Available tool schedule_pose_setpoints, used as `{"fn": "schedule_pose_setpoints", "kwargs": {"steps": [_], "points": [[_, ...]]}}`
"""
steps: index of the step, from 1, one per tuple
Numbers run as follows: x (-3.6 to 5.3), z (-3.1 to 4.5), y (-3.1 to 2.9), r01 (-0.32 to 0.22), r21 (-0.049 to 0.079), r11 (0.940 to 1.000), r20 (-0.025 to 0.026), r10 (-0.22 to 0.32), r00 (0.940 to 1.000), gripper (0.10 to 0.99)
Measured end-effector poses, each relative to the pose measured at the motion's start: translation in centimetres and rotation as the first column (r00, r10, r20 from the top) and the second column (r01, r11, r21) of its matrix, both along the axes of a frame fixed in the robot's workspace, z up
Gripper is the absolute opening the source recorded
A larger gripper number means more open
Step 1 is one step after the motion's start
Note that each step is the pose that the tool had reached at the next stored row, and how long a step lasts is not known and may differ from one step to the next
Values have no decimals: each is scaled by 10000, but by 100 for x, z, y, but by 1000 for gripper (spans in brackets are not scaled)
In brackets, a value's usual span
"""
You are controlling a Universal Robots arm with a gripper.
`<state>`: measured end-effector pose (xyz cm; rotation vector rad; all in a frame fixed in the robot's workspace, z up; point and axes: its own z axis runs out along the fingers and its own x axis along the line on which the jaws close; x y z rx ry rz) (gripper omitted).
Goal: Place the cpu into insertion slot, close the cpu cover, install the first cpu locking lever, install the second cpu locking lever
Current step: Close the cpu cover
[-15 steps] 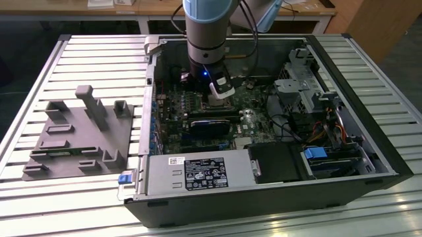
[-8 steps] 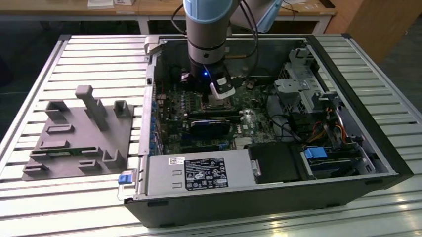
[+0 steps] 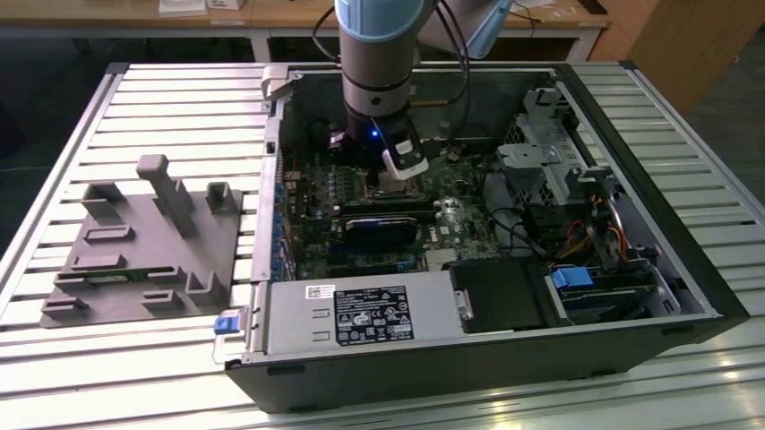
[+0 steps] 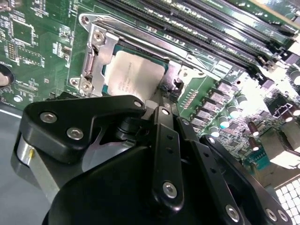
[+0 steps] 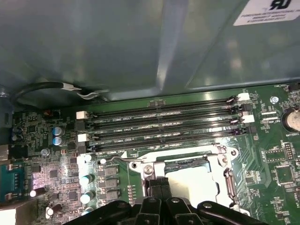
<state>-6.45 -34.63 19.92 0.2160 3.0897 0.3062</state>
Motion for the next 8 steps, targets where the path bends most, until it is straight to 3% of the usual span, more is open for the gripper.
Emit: {"fn": "schedule_pose_setpoints", "kwargs": {"steps": [8], "points": [[22,18,0,0,0,10000,1,0,10000,102]]}}
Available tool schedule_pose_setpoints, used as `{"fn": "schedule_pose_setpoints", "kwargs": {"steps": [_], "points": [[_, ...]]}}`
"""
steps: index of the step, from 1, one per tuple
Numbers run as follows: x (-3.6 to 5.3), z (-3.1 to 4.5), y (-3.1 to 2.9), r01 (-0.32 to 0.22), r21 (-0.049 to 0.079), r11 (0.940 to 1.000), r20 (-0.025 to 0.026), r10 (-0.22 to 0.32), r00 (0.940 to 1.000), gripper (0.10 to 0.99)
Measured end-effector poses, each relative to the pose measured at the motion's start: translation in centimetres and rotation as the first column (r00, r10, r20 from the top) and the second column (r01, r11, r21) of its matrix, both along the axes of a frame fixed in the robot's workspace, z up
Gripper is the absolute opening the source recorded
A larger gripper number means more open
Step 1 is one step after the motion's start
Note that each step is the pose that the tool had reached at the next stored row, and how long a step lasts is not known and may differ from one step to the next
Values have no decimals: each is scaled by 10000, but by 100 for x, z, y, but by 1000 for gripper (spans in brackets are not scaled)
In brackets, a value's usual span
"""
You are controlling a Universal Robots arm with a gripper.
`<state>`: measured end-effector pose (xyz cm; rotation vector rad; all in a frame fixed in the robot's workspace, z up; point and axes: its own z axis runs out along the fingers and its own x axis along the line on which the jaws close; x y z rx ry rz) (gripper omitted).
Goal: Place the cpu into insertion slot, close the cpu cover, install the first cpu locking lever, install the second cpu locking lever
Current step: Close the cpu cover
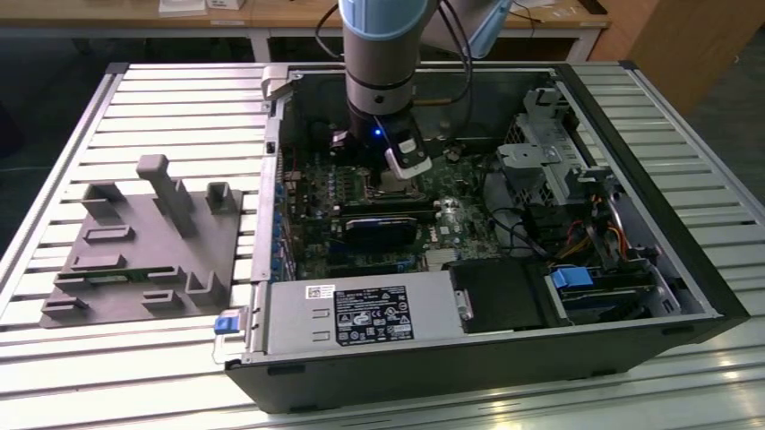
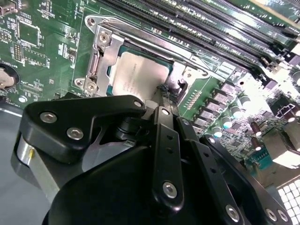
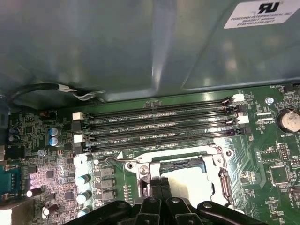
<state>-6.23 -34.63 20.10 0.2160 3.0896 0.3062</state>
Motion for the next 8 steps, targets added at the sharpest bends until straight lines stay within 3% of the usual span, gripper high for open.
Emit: {"fn": "schedule_pose_setpoints", "kwargs": {"steps": [1,2,3,4,8], "points": [[0,0,0,0,-49,10000,1,0,10000,102],[0,1,1,-2,-363,9993,-17,1,10000,102],[-1,1,3,-2,-508,9987,-26,1,10000,102],[-2,-1,16,-5,-583,9983,-26,4,10000,102],[-10,-4,64,-42,-599,9982,-25,41,10000,102]]}}
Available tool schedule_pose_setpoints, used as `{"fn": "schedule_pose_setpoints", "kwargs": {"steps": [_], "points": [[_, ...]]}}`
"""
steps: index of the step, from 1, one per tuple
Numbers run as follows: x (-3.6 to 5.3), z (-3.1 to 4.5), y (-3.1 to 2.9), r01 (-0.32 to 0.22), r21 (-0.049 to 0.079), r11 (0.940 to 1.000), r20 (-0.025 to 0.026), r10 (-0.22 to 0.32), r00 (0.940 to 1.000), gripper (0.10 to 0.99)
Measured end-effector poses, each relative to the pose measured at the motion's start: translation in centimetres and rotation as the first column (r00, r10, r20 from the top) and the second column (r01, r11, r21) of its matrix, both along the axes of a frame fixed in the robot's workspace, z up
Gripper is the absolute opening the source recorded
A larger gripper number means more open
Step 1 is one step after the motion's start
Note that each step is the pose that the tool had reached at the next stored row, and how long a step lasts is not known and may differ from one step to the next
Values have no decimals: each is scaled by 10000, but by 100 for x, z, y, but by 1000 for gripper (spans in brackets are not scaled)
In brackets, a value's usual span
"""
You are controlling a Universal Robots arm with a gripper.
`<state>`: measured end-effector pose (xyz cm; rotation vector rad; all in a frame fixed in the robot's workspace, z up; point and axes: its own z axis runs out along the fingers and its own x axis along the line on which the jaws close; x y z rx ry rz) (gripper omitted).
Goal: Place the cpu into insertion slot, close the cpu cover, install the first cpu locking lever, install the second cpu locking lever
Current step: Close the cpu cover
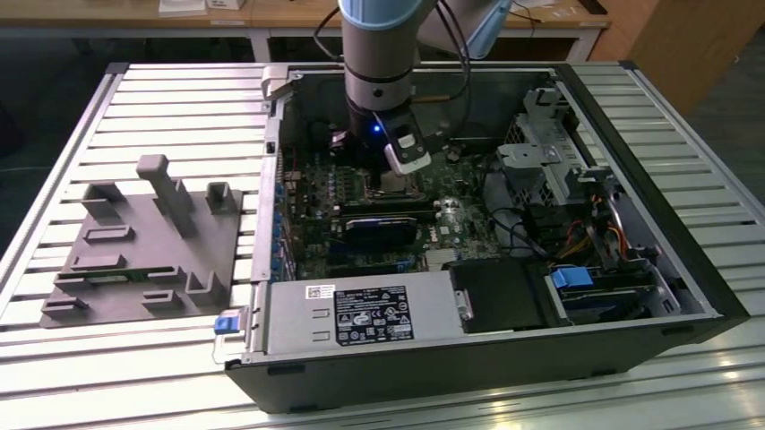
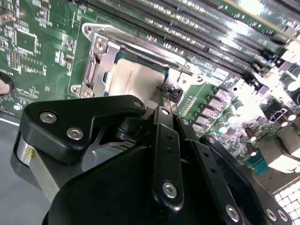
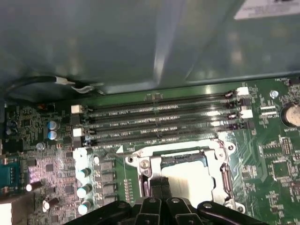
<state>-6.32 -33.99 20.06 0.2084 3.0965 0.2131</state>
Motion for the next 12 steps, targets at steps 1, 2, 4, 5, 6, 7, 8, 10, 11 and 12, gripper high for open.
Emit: {"fn": "schedule_pose_setpoints", "kwargs": {"steps": [1,2,4,5,6,7,8,10,11,12], "points": [[-3,-1,14,-7,-17,10000,0,7,10000,102],[-8,-1,25,-13,-39,10000,-1,13,10000,102],[-16,-4,33,-20,-95,10000,0,20,10000,102],[-19,-5,34,-24,-127,9999,1,24,10000,102],[-22,-6,35,-27,-159,9999,0,27,10000,102],[-26,-8,35,-32,-191,9998,-1,32,10000,102],[-29,-10,35,-36,-210,9998,-1,36,10000,102],[-38,-14,39,-49,-222,9997,-3,49,10000,102],[-41,-16,41,-59,-224,9997,-3,59,10000,102],[-44,-18,41,-70,-223,9997,-3,69,10000,102]]}}
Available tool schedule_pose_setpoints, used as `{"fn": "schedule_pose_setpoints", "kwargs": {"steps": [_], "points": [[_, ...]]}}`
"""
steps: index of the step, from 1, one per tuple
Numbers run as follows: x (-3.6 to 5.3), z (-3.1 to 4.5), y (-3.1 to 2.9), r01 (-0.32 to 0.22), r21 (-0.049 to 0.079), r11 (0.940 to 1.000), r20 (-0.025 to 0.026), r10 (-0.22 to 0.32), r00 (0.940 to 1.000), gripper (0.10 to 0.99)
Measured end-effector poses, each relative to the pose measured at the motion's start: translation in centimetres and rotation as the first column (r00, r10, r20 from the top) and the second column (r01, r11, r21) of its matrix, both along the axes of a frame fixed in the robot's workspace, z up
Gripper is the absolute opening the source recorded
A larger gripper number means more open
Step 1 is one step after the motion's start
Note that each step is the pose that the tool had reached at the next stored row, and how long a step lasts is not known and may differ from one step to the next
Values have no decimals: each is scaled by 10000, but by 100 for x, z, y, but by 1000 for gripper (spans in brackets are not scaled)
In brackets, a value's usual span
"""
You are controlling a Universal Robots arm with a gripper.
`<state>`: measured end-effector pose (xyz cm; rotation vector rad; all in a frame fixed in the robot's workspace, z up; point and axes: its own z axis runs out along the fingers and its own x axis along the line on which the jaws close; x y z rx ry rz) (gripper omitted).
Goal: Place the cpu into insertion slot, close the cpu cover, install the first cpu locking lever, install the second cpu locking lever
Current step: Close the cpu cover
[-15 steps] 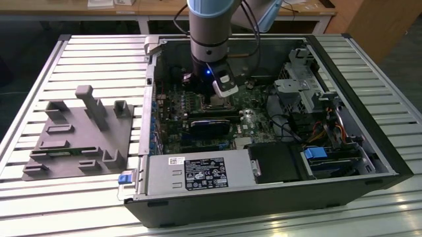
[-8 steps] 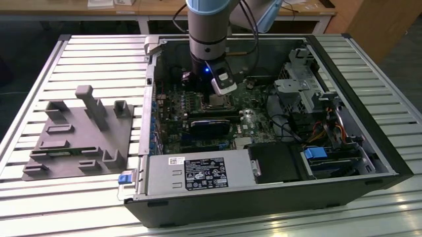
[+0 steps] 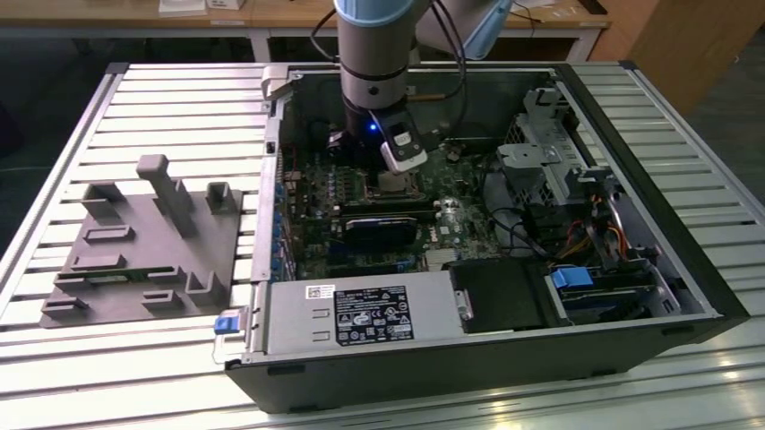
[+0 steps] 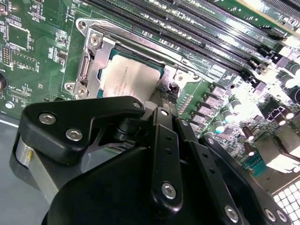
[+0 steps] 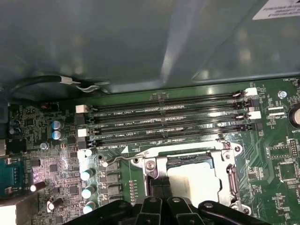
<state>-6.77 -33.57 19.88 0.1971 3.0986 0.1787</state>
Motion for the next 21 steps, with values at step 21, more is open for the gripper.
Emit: {"fn": "schedule_pose_setpoints", "kwargs": {"steps": [21], "points": [[68,4,4,-34,-38,10000,3,34,10000,102]]}}
